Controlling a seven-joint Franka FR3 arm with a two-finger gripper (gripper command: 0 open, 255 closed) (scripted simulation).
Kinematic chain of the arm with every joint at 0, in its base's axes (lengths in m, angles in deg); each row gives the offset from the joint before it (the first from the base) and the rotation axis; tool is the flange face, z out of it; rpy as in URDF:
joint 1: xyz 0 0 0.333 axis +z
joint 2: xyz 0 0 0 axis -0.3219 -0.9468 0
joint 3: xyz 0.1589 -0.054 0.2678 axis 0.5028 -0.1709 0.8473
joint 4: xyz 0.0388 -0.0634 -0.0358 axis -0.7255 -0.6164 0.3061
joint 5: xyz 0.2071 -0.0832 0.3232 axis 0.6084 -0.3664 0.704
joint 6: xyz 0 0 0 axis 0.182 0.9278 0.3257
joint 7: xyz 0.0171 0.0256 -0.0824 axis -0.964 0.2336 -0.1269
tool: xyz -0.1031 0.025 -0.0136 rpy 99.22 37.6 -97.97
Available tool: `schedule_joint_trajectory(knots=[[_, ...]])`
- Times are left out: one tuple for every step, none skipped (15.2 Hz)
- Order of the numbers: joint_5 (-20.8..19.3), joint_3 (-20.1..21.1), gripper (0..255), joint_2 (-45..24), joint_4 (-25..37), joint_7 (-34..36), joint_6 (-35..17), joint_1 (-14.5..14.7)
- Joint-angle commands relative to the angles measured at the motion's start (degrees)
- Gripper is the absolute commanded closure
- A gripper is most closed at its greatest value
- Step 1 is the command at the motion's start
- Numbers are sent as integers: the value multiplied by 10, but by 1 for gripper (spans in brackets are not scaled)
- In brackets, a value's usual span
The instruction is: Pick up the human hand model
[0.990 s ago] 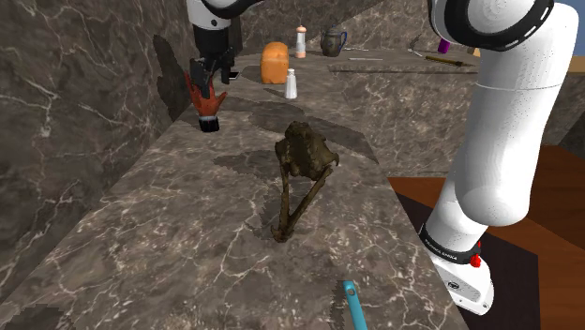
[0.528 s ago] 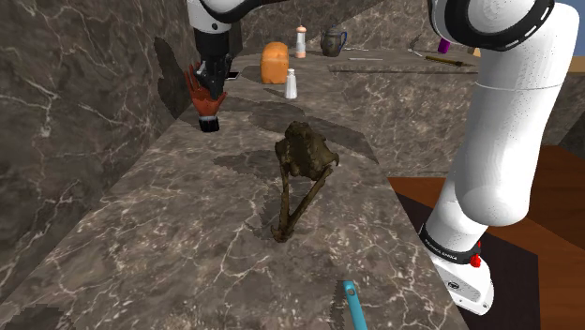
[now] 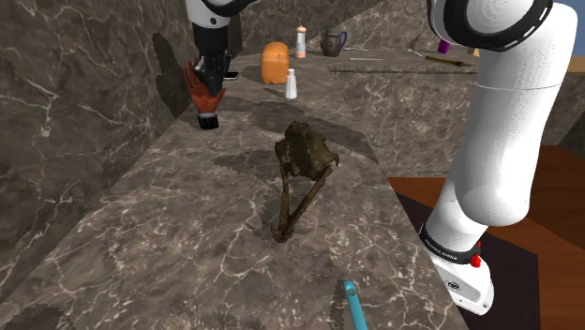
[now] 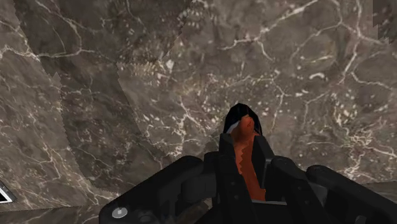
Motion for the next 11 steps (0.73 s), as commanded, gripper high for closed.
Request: schedule_joint_trajectory(knots=[[0,0,255,-2,19,-3,16,0],[0,0,255,-4,28,-4,24,1],[0,0,255,-6,39,-5,33,1],[0,0,255,-8,49,-6,41,2],[0,1,255,-10,60,-7,50,2],[0,1,255,-12,71,-8,58,3],[-1,1,255,-15,82,-8,67,4],[-1,1,255,-18,94,-9,76,5],[-2,1,255,-21,106,-10,85,5],[-2,1,255,-24,119,-11,95,6],[-3,2,255,-28,132,-12,104,7]])
